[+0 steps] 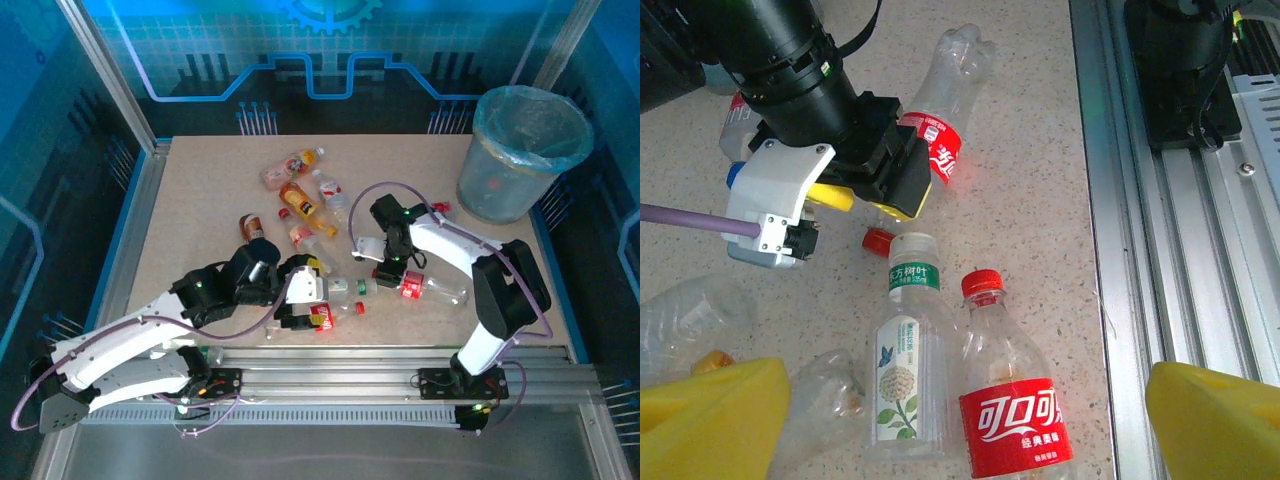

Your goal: Put the plastic bottles in the bin

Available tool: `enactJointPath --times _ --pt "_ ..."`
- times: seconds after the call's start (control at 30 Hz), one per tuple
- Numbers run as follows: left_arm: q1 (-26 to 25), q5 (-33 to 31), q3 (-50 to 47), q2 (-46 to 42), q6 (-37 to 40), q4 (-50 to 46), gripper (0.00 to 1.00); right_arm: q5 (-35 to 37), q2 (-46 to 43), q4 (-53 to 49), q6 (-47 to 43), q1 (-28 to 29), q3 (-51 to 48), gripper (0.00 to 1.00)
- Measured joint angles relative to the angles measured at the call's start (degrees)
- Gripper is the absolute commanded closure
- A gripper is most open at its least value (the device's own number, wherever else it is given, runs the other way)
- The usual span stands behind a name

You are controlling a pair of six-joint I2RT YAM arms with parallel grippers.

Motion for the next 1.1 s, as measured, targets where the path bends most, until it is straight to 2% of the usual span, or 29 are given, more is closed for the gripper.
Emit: enactJointPath --times 0.13,0.53,0.73,1.1 --pt "-0.11 -0.02 0.00 -0.22 0.04 -0.07 0.07 0.00 1.27 1.22 0.00 -0.50 0.00 0.42" --pt "-0.33 -0.48 0.00 -0.26 0.04 -0.09 0.07 0.02 5.75 4.44 1.09 -2.12 0.87 0.41" --pt "-0.37 -1.01 0.00 -0.26 0.07 -0.09 0.07 -0.42 7.13 4.85 2.75 -3.32 2.27 0.51" --pt "-0.37 -1.97 0.00 -0.24 0.22 -0.07 0.06 -1.99 8.44 4.74 5.05 -5.99 3.26 0.49"
